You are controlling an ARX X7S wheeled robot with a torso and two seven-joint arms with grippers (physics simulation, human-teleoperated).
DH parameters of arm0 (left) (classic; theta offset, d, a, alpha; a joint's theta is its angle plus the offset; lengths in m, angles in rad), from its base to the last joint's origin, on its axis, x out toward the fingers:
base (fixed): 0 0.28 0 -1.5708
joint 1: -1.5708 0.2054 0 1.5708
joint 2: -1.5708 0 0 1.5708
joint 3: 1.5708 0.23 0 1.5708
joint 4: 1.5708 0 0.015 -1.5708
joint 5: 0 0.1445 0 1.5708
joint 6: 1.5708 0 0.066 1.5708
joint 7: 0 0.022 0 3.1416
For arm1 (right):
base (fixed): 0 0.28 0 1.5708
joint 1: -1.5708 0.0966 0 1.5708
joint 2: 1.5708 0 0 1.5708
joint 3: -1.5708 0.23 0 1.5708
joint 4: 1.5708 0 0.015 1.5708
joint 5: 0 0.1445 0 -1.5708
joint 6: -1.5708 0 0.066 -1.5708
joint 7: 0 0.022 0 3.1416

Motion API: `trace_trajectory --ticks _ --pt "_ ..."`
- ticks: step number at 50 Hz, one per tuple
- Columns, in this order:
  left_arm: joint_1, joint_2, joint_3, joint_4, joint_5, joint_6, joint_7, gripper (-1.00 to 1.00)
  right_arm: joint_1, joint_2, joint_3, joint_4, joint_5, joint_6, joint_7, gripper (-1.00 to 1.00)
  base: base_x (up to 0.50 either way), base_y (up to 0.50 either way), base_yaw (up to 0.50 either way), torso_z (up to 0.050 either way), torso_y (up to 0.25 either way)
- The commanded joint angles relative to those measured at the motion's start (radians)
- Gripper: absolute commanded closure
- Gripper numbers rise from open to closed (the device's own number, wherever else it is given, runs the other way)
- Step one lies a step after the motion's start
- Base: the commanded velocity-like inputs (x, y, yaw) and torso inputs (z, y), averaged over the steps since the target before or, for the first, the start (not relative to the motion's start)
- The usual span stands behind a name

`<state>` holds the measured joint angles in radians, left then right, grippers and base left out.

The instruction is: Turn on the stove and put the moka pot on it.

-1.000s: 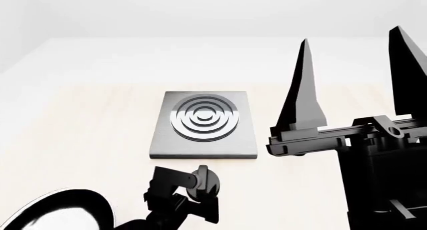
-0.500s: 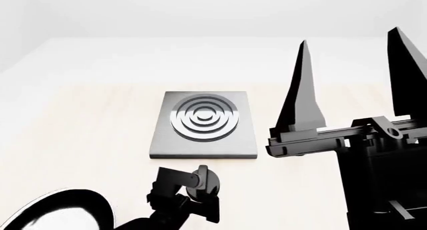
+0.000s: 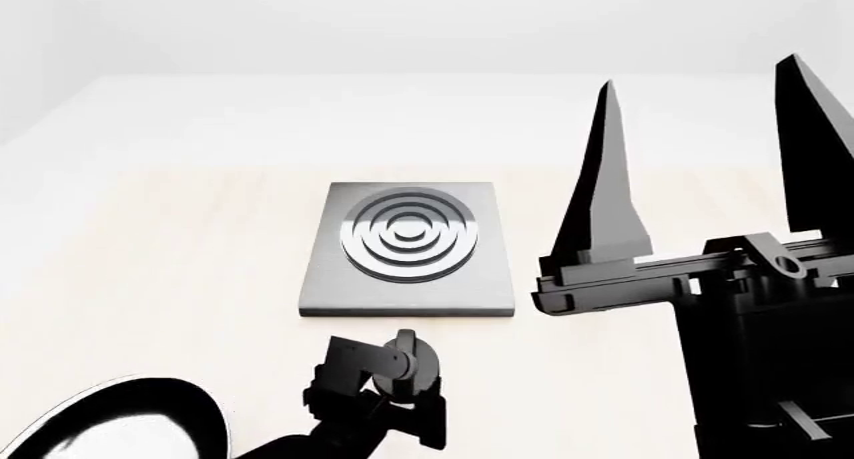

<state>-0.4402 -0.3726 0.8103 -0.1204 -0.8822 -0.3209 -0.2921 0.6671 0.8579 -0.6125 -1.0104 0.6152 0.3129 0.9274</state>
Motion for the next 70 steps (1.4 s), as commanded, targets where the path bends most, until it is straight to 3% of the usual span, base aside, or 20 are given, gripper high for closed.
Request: trace_trajectory --ticks 1,27,70 --pt "-0.003 0.011 0.004 -0.022 0.000 0.004 0.011 -1.00 0.009 0.007 -0.006 -0.003 0.006 -0.001 0.006 -1.00 0.00 0.00 0.00 0.000 0.000" --pt "-0.012 0.050 0.010 -0.093 0.001 0.027 0.052 -1.00 0.011 0.014 -0.023 0.009 0.000 -0.022 0.009 -1.00 0.00 0.00 0.00 0.000 0.000" --pt "-0.021 0.070 0.056 -0.009 -0.015 -0.014 0.060 -1.00 0.020 0.031 -0.040 0.009 0.005 -0.039 0.023 -1.00 0.00 0.00 0.00 0.000 0.000"
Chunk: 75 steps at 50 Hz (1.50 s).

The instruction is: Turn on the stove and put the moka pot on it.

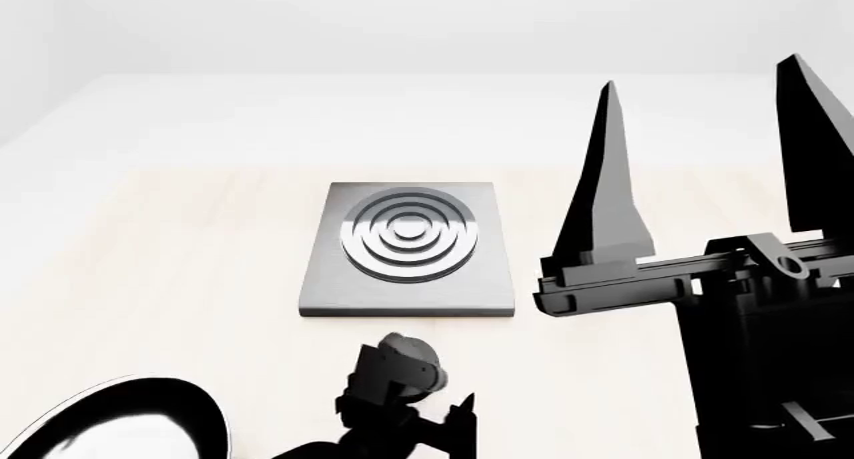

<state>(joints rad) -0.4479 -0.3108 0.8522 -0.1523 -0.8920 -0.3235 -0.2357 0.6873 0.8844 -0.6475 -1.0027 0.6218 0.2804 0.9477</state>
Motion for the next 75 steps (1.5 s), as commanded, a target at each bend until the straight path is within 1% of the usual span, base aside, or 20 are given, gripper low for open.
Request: trace_trajectory --ticks 1,22,29,34,36,38,43,45,48,51,53,59,60,63,64,66,68,69,70,75 --pt "-0.020 0.009 0.011 0.023 -0.007 -0.015 0.001 -1.00 -0.001 0.004 -0.006 0.002 -0.003 -0.007 0.003 -1.00 0.00 0.00 0.00 0.000 0.000" --pt "-0.136 0.031 -0.022 0.019 -0.001 -0.024 -0.019 -1.00 -0.019 0.018 -0.009 0.015 -0.011 -0.039 0.001 -1.00 0.00 0.00 0.00 0.000 0.000" --pt "-0.132 0.004 -0.032 0.102 0.031 0.017 -0.046 -1.00 -0.027 0.024 -0.009 0.023 -0.016 -0.050 0.000 -1.00 0.00 0.00 0.00 0.000 0.000" --pt "-0.129 -0.043 -0.060 0.199 0.073 0.057 -0.106 -1.00 -0.030 0.028 -0.007 0.033 -0.014 -0.061 -0.001 -1.00 0.00 0.00 0.00 0.000 0.000" --pt "-0.126 -0.079 -0.083 0.264 0.115 0.100 -0.140 -1.00 -0.035 0.029 -0.006 0.043 -0.014 -0.070 -0.003 -1.00 0.00 0.00 0.00 0.000 0.000" --pt "-0.120 -0.097 -0.110 0.301 0.104 0.129 -0.141 -1.00 -0.035 0.030 -0.006 0.047 -0.014 -0.070 -0.004 -1.00 0.00 0.00 0.00 0.000 0.000" --pt "-0.102 -0.174 -0.177 0.456 0.194 0.227 -0.213 -1.00 -0.028 0.025 -0.006 0.071 -0.009 -0.071 -0.015 -1.00 0.00 0.00 0.00 0.000 0.000" --pt "-0.098 -0.193 -0.198 0.496 0.202 0.237 -0.239 -1.00 -0.025 0.024 -0.007 0.081 -0.007 -0.072 -0.020 -1.00 0.00 0.00 0.00 0.000 0.000" --pt "-0.091 -0.256 -0.221 0.607 0.290 0.243 -0.306 -1.00 -0.029 0.024 -0.001 0.116 0.001 -0.091 -0.036 -1.00 0.00 0.00 0.00 0.000 0.000" --pt "-0.075 -0.292 -0.249 0.672 0.315 0.259 -0.341 -1.00 -0.033 0.022 -0.001 0.143 0.005 -0.102 -0.049 -1.00 0.00 0.00 0.00 0.000 0.000" --pt "-0.063 -0.329 -0.265 0.735 0.368 0.256 -0.382 -1.00 -0.037 0.014 -0.005 0.188 0.006 -0.117 -0.072 -1.00 0.00 0.00 0.00 0.000 0.000" --pt "-0.043 -0.389 -0.320 0.841 0.424 0.242 -0.467 -1.00 -0.042 -0.004 -0.006 0.294 0.009 -0.150 -0.118 -1.00 0.00 0.00 0.00 0.000 0.000" --pt "-0.036 -0.409 -0.350 0.875 0.416 0.237 -0.498 -1.00 -0.044 -0.012 -0.006 0.339 0.009 -0.165 -0.138 -1.00 0.00 0.00 0.00 0.000 0.000" --pt "-0.029 -0.443 -0.374 0.922 0.454 0.210 -0.542 -1.00 -0.051 -0.024 -0.008 0.400 0.006 -0.189 -0.164 -1.00 0.00 0.00 0.00 0.000 0.000" --pt "-0.030 -0.450 -0.371 0.926 0.496 0.209 -0.547 -1.00 -0.054 -0.029 -0.007 0.419 0.005 -0.198 -0.170 -1.00 0.00 0.00 0.00 0.000 0.000" --pt "-0.014 -0.475 -0.381 0.962 0.528 0.158 -0.592 -1.00 -0.073 -0.045 -0.009 0.486 -0.002 -0.237 -0.195 -1.00 0.00 0.00 0.00 0.000 0.000" --pt "0.011 -0.495 -0.395 0.979 0.517 0.177 -0.594 -1.00 -0.084 -0.057 -0.008 0.528 0.003 -0.256 -0.207 -1.00 0.00 0.00 0.00 0.000 0.000" --pt "0.046 -0.514 -0.427 0.993 0.495 0.218 -0.605 -1.00 -0.079 -0.062 -0.006 0.554 0.013 -0.250 -0.212 -1.00 0.00 0.00 0.00 0.000 0.000" --pt "0.064 -0.522 -0.439 0.999 0.517 0.237 -0.617 -1.00 -0.087 -0.068 -0.006 0.581 0.013 -0.263 -0.220 -1.00 0.00 0.00 0.00 0.000 0.000" --pt "0.113 -0.553 -0.466 1.015 0.501 0.297 -0.613 -1.00 -0.117 -0.086 -0.009 0.668 0.009 -0.295 -0.239 -1.00 0.00 0.00 0.00 0.000 0.000"
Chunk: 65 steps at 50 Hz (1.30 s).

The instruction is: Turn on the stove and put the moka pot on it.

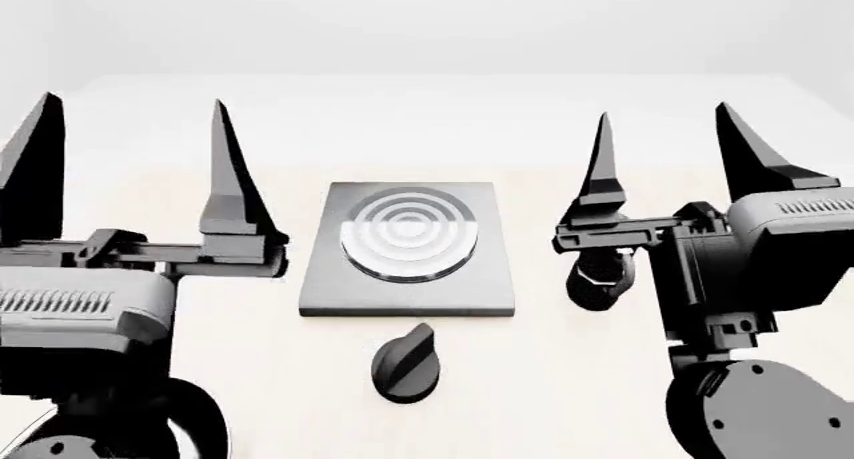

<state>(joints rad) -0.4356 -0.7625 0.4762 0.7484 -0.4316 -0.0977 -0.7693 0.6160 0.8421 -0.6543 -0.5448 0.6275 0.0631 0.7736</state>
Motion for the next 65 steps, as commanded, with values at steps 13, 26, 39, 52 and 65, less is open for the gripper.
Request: trace_trajectory --ticks 13,26,39,52,65 --pt "0.143 -0.133 -0.121 0.143 0.040 0.105 -0.090 -1.00 -0.123 -0.092 -0.010 0.378 0.003 -0.161 -0.106 -1.00 0.00 0.00 0.00 0.000 0.000" --pt "0.135 -0.125 -0.117 0.137 0.049 0.102 -0.089 -1.00 -0.189 -0.120 -0.008 0.489 0.004 -0.223 -0.124 -1.00 0.00 0.00 0.00 0.000 0.000" --pt "0.140 -0.118 -0.111 0.127 0.059 0.102 -0.089 -1.00 -0.241 -0.161 -0.011 0.602 0.000 -0.285 -0.155 -1.00 0.00 0.00 0.00 0.000 0.000" --pt "0.128 -0.111 -0.103 0.122 0.058 0.095 -0.083 -1.00 -0.269 -0.184 -0.016 0.671 0.007 -0.309 -0.180 -1.00 0.00 0.00 0.00 0.000 0.000" --pt "0.135 -0.108 -0.101 0.117 0.047 0.097 -0.083 -1.00 -0.268 -0.202 -0.018 0.706 0.011 -0.317 -0.199 -1.00 0.00 0.00 0.00 0.000 0.000"
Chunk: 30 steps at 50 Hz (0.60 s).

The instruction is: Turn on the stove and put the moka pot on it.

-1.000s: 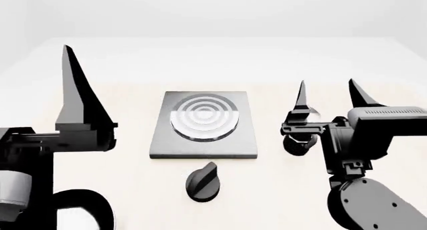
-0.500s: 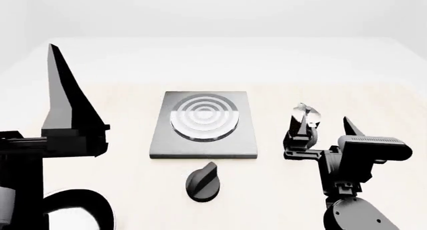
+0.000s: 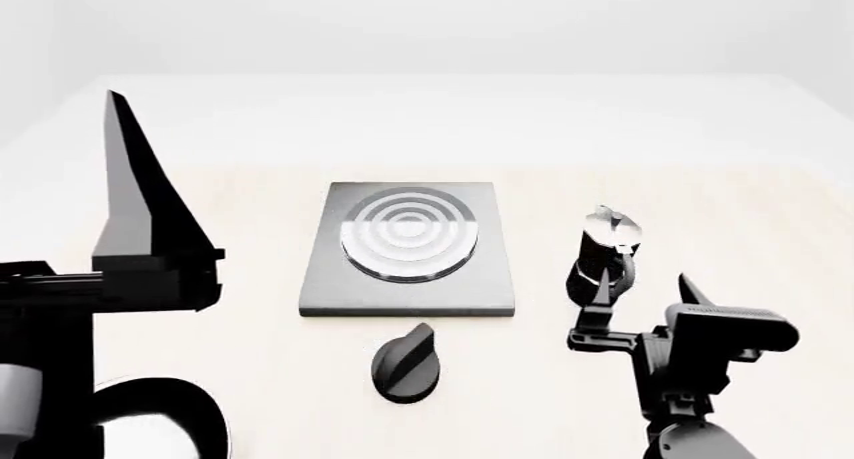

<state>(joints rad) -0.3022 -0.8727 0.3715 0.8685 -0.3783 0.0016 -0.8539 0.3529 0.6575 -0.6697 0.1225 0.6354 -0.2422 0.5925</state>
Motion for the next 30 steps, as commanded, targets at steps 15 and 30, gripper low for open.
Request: trace_trajectory --ticks 15,30 --pt "0.010 0.003 0.005 -0.010 -0.006 0.009 0.004 -1.00 0.059 -0.079 -0.005 0.179 0.016 -0.003 -0.083 -1.00 0.00 0.00 0.00 0.000 0.000" --pt "-0.007 0.008 0.010 -0.010 -0.015 -0.005 0.008 -1.00 0.112 -0.133 0.004 0.350 0.019 -0.021 -0.143 -1.00 0.00 0.00 0.00 0.000 0.000"
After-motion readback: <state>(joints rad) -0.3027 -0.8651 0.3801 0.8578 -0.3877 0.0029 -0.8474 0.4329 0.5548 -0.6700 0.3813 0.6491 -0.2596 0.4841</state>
